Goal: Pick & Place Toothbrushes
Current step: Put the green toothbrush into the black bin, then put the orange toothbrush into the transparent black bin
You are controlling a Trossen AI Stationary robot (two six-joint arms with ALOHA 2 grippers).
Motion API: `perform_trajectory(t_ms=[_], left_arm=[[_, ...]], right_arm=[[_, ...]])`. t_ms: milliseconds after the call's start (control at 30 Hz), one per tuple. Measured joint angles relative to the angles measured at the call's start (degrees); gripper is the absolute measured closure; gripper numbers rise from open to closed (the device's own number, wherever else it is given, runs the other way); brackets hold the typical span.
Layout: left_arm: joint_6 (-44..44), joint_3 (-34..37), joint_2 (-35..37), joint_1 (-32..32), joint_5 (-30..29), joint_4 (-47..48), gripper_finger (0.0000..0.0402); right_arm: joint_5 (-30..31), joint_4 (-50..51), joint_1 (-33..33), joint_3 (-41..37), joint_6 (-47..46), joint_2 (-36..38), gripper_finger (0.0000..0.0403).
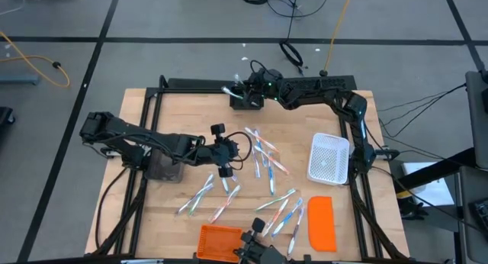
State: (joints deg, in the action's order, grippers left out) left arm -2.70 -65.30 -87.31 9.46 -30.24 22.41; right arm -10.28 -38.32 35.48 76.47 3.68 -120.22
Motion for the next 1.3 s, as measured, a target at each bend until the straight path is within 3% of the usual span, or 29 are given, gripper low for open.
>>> perform_trajectory(t_ms=[533, 1000, 1300], left_arm=[[0.2, 0.0, 0.0, 0.0, 0.0, 0.0, 0.0316], [0.2, 0.0, 0.0, 0.0, 0.0, 0.0, 0.0316], [0.3, 0.0, 0.0, 0.0, 0.0, 0.0, 0.0316]], right_arm=[[2.1, 8.5, 0.0, 0.0, 2.0, 0.1, 0.0355], [1.2, 9.9, -0.3, 0.0, 3.1, 0.1, 0.0235], [1.1, 19.0, -2.8, 0.0, 3.3, 4.5, 0.0214]])
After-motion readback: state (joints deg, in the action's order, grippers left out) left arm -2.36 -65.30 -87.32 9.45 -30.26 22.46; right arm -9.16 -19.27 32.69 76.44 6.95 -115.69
